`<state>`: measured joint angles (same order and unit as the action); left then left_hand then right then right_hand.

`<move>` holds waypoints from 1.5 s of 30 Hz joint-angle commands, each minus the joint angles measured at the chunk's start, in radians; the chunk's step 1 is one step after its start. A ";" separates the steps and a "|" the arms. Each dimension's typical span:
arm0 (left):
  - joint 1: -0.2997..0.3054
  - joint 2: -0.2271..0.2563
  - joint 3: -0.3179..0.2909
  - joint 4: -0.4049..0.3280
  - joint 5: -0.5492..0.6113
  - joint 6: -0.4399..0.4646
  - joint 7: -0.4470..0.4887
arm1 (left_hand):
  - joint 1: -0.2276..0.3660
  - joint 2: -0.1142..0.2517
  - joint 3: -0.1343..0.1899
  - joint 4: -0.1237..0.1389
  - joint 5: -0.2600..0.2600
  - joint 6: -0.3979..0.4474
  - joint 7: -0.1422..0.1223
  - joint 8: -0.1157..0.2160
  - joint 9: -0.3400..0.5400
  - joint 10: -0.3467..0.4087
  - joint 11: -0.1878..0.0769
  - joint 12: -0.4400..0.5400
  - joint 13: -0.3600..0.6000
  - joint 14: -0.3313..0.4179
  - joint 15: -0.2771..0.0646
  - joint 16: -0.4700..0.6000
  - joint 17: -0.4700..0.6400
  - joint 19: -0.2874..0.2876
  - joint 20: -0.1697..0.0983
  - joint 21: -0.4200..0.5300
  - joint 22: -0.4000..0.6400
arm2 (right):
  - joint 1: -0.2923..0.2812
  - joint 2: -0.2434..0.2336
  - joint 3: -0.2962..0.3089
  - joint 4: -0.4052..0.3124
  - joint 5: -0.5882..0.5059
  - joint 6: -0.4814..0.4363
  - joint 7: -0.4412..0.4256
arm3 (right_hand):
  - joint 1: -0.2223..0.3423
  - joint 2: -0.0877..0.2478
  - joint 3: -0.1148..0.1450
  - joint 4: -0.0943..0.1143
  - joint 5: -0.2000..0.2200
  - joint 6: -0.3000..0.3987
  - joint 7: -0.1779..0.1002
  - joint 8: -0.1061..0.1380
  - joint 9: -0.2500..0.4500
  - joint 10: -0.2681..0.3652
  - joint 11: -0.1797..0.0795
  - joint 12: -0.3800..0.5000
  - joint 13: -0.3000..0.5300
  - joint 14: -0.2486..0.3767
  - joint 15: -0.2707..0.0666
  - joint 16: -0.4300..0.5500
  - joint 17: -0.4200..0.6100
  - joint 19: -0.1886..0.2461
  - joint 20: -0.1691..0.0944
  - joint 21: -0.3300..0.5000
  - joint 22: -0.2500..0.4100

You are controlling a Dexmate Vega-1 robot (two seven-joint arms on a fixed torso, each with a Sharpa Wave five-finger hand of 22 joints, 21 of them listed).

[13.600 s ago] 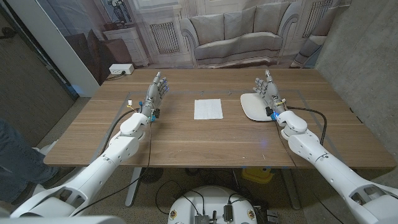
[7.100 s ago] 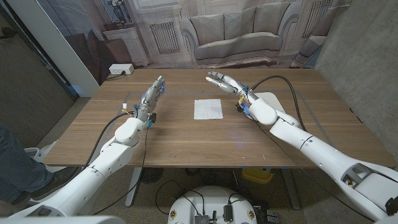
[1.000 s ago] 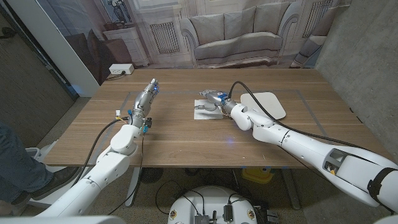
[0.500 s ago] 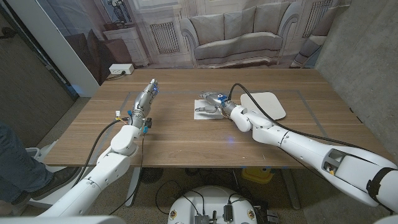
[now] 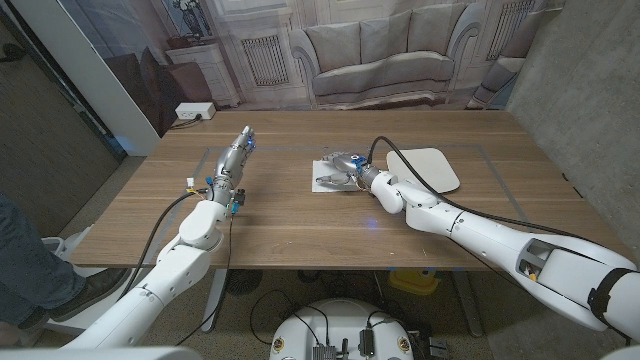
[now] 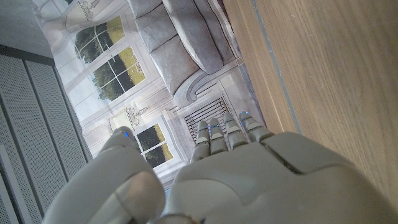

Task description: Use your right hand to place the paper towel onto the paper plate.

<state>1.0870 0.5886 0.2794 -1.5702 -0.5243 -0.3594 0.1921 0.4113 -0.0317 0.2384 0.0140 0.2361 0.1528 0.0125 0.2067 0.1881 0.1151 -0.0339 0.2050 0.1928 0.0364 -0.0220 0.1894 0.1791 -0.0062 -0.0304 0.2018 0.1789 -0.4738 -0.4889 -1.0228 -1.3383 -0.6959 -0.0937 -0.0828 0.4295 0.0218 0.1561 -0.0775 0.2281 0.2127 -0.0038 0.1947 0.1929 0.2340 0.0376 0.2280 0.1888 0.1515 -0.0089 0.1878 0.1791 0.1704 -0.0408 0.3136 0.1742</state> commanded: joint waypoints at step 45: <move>-0.024 -0.016 0.024 0.005 0.005 0.019 0.001 | 0.009 0.009 -0.006 0.000 -0.001 0.018 -0.003 0.004 0.006 0.008 -0.001 0.003 0.003 0.006 -0.001 0.000 0.004 0.000 0.006 0.001 0.004 | -0.001 0.007 -0.014 0.091 0.009 0.075 -0.156 | 0.216 0.077 0.086 -0.086 -0.004 0.173 -0.073 0.045 0.008 0.239 -0.100 0.060 0.003 0.308 -0.127 0.041 0.004 0.343 -0.087 0.064 0.017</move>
<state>1.0690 0.5750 0.2992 -1.5689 -0.5177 -0.3448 0.1969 0.4165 -0.0264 0.2385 0.0141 0.2361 0.1654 0.0107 0.2067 0.1933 0.1151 -0.0339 0.2050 0.1928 0.0363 -0.0219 0.1894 0.1791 -0.0025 -0.0267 0.2018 0.1789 -0.4691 -0.4810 -1.0383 -1.2683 -0.6711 -0.0597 -0.1504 0.6161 0.0884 0.2253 -0.1612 0.2281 0.3574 -0.0683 0.2300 0.1981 0.4478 -0.0479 0.2768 0.1886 0.4308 -0.0450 0.2226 0.1789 0.4347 -0.0970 0.3650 0.1905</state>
